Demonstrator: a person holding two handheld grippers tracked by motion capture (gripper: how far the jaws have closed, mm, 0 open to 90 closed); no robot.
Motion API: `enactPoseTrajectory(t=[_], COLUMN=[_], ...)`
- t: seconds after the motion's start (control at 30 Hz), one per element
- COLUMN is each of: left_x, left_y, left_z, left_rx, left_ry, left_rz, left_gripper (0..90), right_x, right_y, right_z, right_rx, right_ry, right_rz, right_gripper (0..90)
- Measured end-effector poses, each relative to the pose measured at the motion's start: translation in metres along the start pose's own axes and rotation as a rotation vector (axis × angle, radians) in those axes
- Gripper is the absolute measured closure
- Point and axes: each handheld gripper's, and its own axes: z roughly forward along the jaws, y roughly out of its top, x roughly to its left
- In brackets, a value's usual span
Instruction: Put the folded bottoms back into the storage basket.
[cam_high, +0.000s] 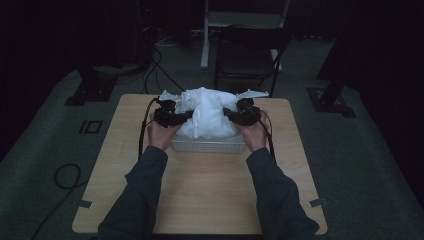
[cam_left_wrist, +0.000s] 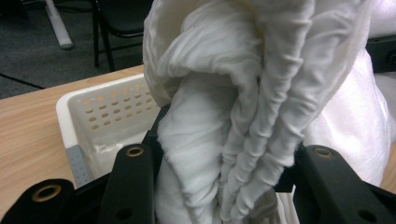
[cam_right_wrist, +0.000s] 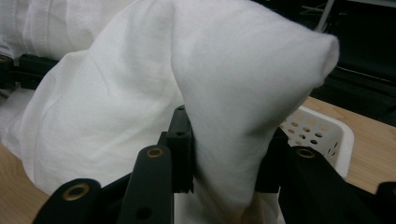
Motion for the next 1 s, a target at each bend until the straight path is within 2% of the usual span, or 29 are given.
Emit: enactPoseTrajectory(t=[0.5, 1.0], left_x=[0.003, 0.011], left_y=[0.001, -0.005], left_z=[0.015, 0.033], left_rx=[0.016, 0.044], left_ry=[0.027, 0.039], left_rz=[0.008, -0.010], left_gripper=[55.5, 55.5], right_x=[-0.008, -0.012], right_y=[-0.003, -0.009], right_z=[0.012, 0.029], right_rx=[0.014, 0.045], right_ry=[-0.019, -0.036], right_rz=[0.032, 0.050], right_gripper=[66.2, 66.2])
